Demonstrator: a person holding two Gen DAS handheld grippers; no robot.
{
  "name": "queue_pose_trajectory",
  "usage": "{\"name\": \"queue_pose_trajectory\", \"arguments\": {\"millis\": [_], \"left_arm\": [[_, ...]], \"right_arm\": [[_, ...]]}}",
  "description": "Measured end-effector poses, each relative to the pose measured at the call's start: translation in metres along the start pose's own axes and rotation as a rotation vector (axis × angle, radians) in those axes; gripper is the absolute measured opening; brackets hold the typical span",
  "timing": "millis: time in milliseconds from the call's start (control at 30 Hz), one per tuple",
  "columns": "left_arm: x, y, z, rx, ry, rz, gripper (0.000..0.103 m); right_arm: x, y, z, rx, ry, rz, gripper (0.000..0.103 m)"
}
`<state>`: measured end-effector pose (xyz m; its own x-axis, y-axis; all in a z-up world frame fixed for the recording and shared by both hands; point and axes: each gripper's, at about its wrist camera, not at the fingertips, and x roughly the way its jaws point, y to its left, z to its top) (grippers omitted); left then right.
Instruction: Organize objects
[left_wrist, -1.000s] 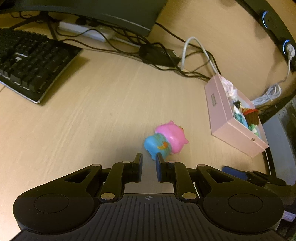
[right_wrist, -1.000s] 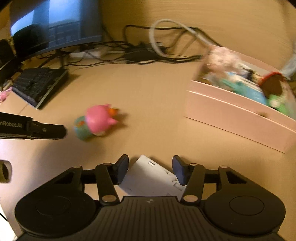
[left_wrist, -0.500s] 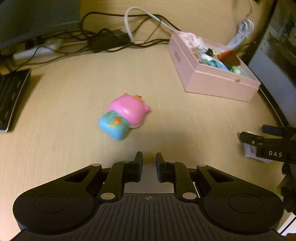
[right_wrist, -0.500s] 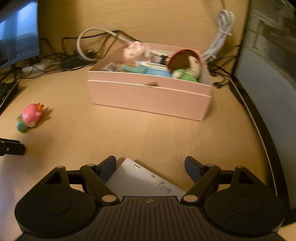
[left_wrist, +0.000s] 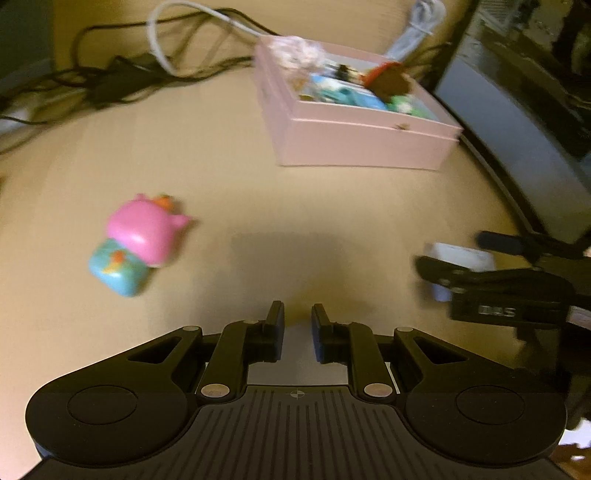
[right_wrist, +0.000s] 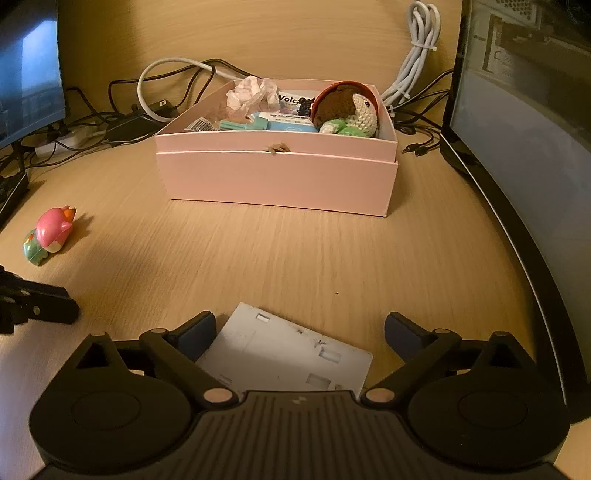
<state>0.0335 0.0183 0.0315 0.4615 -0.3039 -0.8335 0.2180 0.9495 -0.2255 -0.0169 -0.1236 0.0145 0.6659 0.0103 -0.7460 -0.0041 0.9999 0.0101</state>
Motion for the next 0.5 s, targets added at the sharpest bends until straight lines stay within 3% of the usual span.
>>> {"name": "queue_pose_trajectory", "arguments": {"millis": [100,167,233,300,400,500], "left_arm": [[0.002,-0.009,-0.005,0.038,0.039,-0.113,0.018],[-0.007,-0.016,-0.012,0.096,-0.007,-0.103,0.018],[-0.024,-0.013,-0.015,0.155,-0.101,-0.051,0.022],[-0.039,0.004,-0.009,0.178,-0.175,0.055,0.022],[-0.049,0.039,0.009,0.13,-0.183,0.162,0.022],[-0.05,0.062,0.02,0.134,-0.159,0.196,0.022]], "right_arm": [[-0.001,0.0,0.0,-0.003,0.002,-0.001,0.098],[-0.005,0.001,0.0,-0.013,-0.004,-0.005,0.098],[-0.012,0.001,0.001,-0.024,-0.019,-0.005,0.098],[-0.02,0.001,0.002,-0.032,-0.036,-0.003,0.098],[-0.028,0.003,0.001,-0.031,-0.04,0.007,0.098],[-0.03,0.007,0.0,-0.044,-0.037,0.01,0.098]]}}
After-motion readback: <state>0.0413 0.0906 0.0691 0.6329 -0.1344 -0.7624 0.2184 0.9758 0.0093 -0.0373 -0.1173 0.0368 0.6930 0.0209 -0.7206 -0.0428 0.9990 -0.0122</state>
